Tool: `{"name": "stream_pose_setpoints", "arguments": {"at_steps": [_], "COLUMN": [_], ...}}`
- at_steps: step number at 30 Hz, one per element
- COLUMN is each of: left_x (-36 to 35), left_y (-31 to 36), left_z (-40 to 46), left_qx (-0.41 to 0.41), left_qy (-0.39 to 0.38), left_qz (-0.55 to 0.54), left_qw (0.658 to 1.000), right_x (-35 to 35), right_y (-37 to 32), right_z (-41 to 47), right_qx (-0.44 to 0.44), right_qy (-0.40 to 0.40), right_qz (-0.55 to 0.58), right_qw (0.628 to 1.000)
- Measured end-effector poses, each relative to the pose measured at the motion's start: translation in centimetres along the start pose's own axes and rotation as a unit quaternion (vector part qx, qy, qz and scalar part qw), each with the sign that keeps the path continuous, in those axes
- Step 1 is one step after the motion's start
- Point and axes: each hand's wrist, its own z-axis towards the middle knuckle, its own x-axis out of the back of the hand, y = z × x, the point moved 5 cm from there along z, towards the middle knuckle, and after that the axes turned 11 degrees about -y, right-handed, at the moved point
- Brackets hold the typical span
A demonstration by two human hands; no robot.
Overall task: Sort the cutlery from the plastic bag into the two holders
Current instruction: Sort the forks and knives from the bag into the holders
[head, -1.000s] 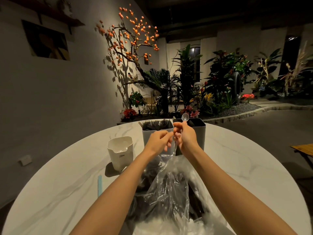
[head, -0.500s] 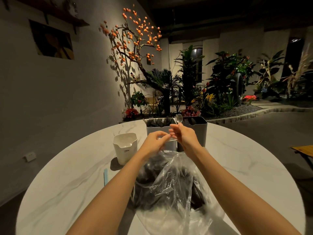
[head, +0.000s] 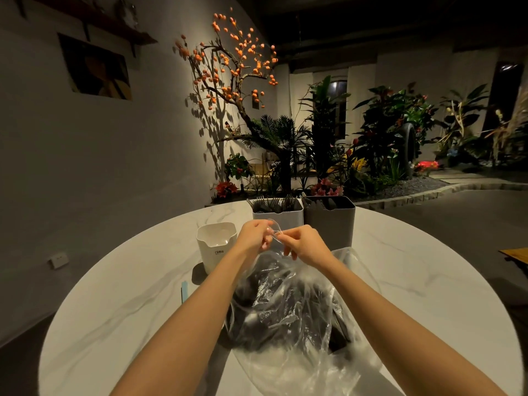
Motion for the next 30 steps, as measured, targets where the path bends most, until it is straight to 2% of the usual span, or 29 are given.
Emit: {"name": "stream_pose_setpoints", "arguments": {"at_steps": [3, 5, 10, 14, 21, 25, 30], "left_x": [-0.3, -0.3, 0.9, 1.9, 4.2, 6.8, 9.8], "left_y": [0.2, 0.3, -0.3, -0.4, -0.5, 0.3, 1.8], "left_z": [-0.1, 0.0, 0.4, 0.2, -0.2, -0.9, -1.6], "left_qx": [0.028, 0.028, 0.034, 0.046, 0.008, -0.027, -0.091], "left_qy": [0.029, 0.032, 0.031, 0.057, 0.104, 0.182, 0.253], "left_qz": [-0.08, -0.084, 0.018, 0.022, 0.012, 0.009, 0.064], "left_qw": [0.996, 0.996, 0.999, 0.997, 0.994, 0.983, 0.961], "right_x": [-0.2, -0.4, -1.2, -1.6, -2.5, -3.7, -5.0], "right_y": [0.0, 0.0, -0.1, -0.8, -1.7, -1.9, -1.8], "right_z": [0.2, 0.1, 0.2, 0.5, 1.8, 2.5, 3.5], "right_qx": [0.01, 0.023, 0.032, 0.057, 0.042, 0.03, 0.013], "right_qy": [0.04, 0.05, 0.015, -0.002, 0.005, 0.02, 0.028], "right_qz": [-0.098, -0.134, -0.233, -0.171, -0.05, 0.01, 0.028], "right_qw": [0.994, 0.989, 0.972, 0.984, 0.998, 0.999, 0.999]}}
